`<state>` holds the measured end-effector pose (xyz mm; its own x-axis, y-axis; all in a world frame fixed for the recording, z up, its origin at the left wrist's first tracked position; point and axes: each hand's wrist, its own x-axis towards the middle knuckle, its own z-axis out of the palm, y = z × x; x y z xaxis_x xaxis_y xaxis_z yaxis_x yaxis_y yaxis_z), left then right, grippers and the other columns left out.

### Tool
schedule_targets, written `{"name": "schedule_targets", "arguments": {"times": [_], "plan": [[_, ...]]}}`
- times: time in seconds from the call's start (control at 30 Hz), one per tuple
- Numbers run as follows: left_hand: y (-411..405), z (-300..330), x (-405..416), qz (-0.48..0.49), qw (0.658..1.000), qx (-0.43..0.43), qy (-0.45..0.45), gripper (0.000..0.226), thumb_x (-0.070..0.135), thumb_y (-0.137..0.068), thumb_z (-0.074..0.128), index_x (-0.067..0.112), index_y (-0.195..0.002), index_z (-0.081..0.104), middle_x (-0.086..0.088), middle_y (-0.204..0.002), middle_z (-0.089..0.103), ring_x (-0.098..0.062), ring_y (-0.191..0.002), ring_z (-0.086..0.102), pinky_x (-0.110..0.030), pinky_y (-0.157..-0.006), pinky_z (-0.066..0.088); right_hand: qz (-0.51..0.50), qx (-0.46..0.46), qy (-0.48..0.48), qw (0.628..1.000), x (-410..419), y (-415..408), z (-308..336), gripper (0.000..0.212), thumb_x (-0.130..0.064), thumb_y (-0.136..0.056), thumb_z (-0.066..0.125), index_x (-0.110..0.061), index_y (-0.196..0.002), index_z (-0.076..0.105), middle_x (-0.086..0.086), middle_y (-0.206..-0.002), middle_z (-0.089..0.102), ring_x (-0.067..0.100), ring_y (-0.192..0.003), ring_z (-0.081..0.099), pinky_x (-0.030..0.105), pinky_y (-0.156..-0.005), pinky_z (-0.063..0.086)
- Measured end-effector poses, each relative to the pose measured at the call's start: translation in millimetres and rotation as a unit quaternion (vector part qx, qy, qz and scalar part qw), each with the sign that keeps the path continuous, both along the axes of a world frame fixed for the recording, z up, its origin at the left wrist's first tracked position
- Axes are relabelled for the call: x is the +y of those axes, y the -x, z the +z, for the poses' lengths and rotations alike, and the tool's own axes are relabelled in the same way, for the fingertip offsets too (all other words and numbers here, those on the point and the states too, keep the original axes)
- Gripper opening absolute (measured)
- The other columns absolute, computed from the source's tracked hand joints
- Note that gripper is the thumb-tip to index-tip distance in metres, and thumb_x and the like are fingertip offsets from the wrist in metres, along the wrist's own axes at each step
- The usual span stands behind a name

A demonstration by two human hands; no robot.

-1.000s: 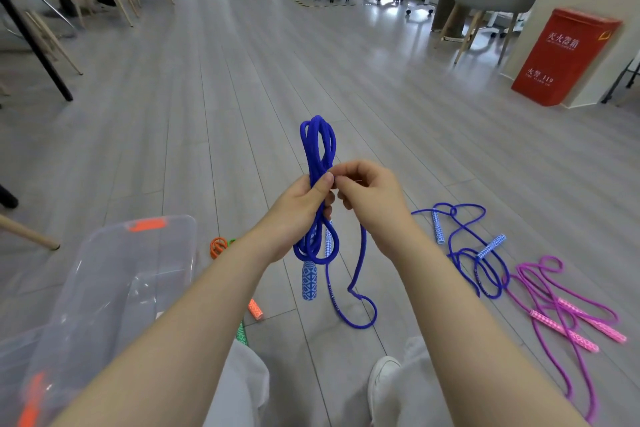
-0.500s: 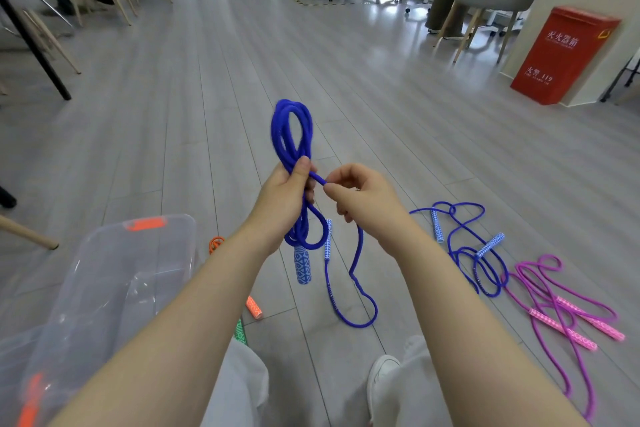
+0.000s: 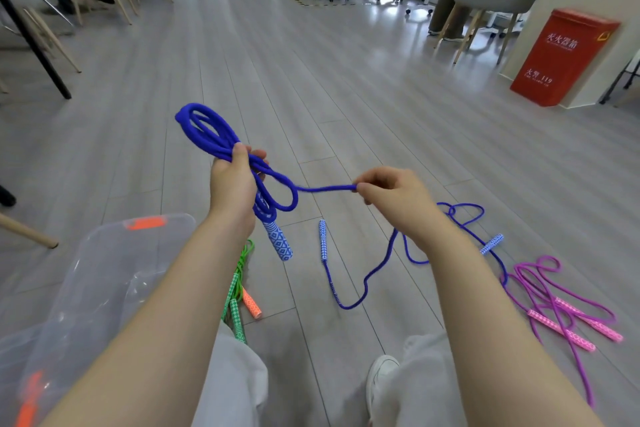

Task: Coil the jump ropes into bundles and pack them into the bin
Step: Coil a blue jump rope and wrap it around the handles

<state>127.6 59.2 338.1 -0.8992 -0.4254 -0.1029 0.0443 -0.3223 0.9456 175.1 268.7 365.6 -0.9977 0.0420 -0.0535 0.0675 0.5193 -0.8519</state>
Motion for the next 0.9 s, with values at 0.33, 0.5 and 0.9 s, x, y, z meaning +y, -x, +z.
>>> {"name": "schedule_targets", "arguments": {"times": [0.33,0.5,0.9], "plan": [[-18.0,-7.7,24.0,-0.261,0.936,0.0,0.238,0.019,0.029,-0.102,0.045,0.017,-0.104,0.059,0.002,-0.083,0.066,-0.013,-0.077,0.063,-0.032,-0.075,0.052,0.078,0.051,0.008,0.996,-26.2,-0.8,-6.3,0.015,-0.022,-0.094,0.058,-0.021,-0.096,0.072,-0.009,-0.077,0.067,-0.002,-0.071,0.059,0.007,-0.063,0.044],[-29.0,-6.4,34.2,-0.361,0.903,-0.005,0.234,0.028,0.037,-0.102,0.042,0.019,-0.107,0.063,0.004,-0.085,0.07,-0.012,-0.08,0.063,-0.032,-0.076,0.053,0.051,0.078,0.117,0.989,-26.9,1.1,-8.5,0.004,-0.013,-0.09,0.064,-0.013,-0.094,0.063,0.007,-0.076,0.07,0.016,-0.07,0.067,0.036,-0.078,0.057],[-30.7,-4.6,27.4,-0.453,0.865,0.016,0.214,0.02,0.032,-0.1,0.049,0.017,-0.098,0.062,0.001,-0.085,0.064,-0.02,-0.085,0.06,-0.042,-0.088,0.05,0.013,0.076,0.113,0.991,-17.1,5.5,-10.5,0.016,-0.019,-0.086,0.071,-0.016,-0.094,0.057,-0.001,-0.071,0.071,0.008,-0.071,0.068,0.028,-0.073,0.054]]}}
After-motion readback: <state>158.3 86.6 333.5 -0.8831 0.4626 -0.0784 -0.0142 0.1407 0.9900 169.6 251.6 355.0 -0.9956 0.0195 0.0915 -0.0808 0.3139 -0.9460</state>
